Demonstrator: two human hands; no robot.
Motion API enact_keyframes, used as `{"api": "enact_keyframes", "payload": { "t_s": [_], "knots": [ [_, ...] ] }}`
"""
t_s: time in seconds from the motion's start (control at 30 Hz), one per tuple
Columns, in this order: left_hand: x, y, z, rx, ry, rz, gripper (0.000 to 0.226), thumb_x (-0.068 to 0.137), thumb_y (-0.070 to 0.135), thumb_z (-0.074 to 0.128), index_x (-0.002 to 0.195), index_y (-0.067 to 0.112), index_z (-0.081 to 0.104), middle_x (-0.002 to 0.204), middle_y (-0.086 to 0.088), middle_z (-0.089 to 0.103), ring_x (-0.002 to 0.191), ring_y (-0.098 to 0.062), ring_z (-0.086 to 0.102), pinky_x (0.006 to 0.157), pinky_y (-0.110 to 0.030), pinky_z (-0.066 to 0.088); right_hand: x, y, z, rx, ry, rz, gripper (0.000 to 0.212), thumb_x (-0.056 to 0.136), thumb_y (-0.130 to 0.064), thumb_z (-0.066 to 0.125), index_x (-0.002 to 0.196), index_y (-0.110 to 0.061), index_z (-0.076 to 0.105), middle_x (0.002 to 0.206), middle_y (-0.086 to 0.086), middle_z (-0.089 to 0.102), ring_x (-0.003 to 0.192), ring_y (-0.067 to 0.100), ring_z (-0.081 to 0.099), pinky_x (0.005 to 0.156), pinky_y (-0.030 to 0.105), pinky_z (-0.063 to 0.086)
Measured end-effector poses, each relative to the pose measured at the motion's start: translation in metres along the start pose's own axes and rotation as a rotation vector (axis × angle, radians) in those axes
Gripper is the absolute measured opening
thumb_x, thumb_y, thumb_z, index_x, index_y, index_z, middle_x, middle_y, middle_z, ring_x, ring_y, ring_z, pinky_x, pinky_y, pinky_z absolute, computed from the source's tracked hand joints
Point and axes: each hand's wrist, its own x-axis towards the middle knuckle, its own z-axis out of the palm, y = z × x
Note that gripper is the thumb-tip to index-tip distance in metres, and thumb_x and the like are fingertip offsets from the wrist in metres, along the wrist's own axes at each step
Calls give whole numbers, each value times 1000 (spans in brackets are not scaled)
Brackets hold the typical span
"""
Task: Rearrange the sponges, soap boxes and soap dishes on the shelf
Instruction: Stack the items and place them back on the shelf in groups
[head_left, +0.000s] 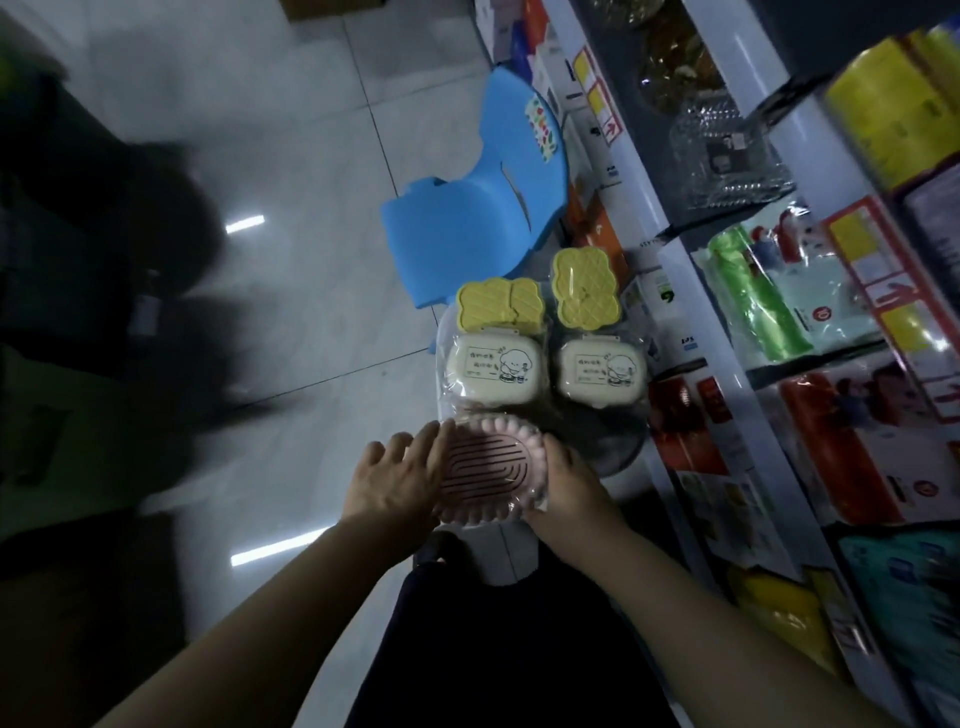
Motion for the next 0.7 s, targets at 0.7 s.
{"api": "enact_keyframes", "payload": {
  "t_s": [0.7],
  "knots": [
    [12, -20, 34, -191, -56, 16, 122, 74, 72, 55, 136, 26, -40, 156, -7, -28, 148, -24, -4, 116, -38, 19, 6, 1, 9, -160, -144, 173, 107, 80, -9, 65, 147, -27, -17, 160, 0, -6, 146, 28, 6, 116, 43, 21]
  ]
}}
